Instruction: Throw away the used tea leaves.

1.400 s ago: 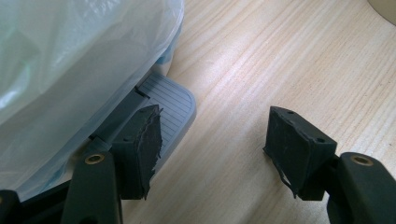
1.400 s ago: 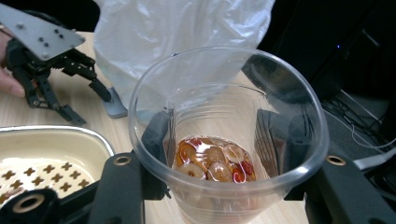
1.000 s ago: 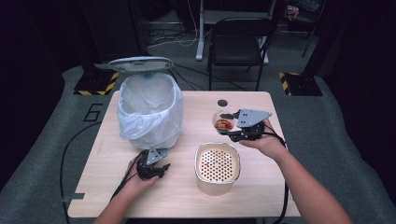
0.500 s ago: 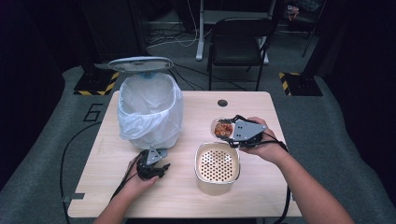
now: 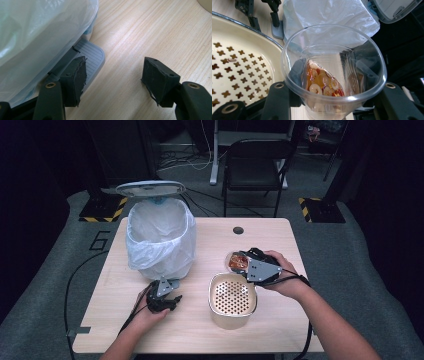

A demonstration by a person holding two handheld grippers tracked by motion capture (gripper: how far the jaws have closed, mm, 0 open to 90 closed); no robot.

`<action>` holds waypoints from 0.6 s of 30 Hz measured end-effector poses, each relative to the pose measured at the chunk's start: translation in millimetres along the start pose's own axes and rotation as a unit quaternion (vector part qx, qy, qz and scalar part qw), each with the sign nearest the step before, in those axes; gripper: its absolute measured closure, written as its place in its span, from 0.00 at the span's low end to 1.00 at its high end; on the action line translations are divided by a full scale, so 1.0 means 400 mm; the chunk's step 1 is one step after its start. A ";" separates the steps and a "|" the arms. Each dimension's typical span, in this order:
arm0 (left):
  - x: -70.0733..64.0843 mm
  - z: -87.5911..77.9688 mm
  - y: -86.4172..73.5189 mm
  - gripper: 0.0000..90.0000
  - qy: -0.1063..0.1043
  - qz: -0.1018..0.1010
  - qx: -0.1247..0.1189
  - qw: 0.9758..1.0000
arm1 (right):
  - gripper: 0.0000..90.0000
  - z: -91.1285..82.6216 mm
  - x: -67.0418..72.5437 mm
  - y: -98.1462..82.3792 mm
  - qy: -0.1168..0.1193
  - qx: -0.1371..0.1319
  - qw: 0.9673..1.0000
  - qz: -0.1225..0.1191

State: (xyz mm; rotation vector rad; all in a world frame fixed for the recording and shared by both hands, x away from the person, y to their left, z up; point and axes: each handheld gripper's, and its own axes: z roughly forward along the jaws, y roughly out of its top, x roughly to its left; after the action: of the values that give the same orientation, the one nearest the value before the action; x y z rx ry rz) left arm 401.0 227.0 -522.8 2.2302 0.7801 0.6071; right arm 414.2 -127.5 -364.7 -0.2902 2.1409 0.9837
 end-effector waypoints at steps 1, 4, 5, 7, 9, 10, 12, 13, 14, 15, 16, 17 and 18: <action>0.000 0.000 0.000 0.40 0.000 0.000 0.000 1.000 | 0.56 -0.001 0.000 0.000 -0.002 0.001 1.000 -0.005; 0.000 0.000 0.000 0.40 0.000 0.000 0.000 1.000 | 0.56 -0.004 0.007 -0.001 0.000 0.002 1.000 -0.017; 0.000 0.000 0.000 0.40 0.000 0.000 0.000 1.000 | 0.56 -0.004 0.007 -0.001 0.000 0.002 1.000 -0.017; 0.000 0.000 0.000 0.40 0.000 0.000 0.000 1.000 | 0.56 -0.005 0.011 -0.002 0.004 0.000 1.000 -0.024; 0.000 0.000 0.000 0.40 0.000 0.000 0.000 1.000 | 0.56 -0.005 0.012 -0.002 0.004 0.001 1.000 -0.025; 0.000 0.000 0.000 0.40 0.000 0.000 0.000 1.000 | 0.56 -0.007 0.012 -0.002 0.002 -0.001 0.999 -0.033; 0.000 0.000 0.000 0.40 0.000 0.000 0.000 1.000 | 0.56 -0.006 0.014 -0.002 0.003 0.000 0.999 -0.034; 0.000 0.000 0.000 0.40 0.000 0.000 0.000 1.000 | 0.57 -0.007 0.015 0.000 0.000 0.001 0.999 -0.047; 0.000 0.000 0.000 0.40 0.000 0.000 0.000 1.000 | 0.57 -0.007 0.016 0.001 -0.002 0.002 0.998 -0.055; 0.000 0.000 0.000 0.40 0.000 0.000 0.000 1.000 | 0.57 -0.007 0.020 0.001 -0.002 0.005 0.998 -0.060; 0.000 0.000 0.000 0.40 0.000 0.000 0.000 1.000 | 0.57 -0.006 0.030 0.003 0.003 0.018 0.997 -0.080; 0.000 0.000 0.000 0.40 0.000 0.000 0.000 1.000 | 0.57 -0.006 0.030 0.003 0.003 0.018 0.997 -0.080; 0.000 0.000 0.000 0.40 0.000 0.000 0.000 1.000 | 0.57 -0.006 0.039 0.006 0.003 0.028 0.995 -0.099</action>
State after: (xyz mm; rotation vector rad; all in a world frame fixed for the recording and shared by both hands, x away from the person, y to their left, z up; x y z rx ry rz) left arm 401.0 226.9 -522.8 2.2303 0.7814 0.6071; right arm 400.9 -126.3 -373.6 -0.4690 2.0948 0.8088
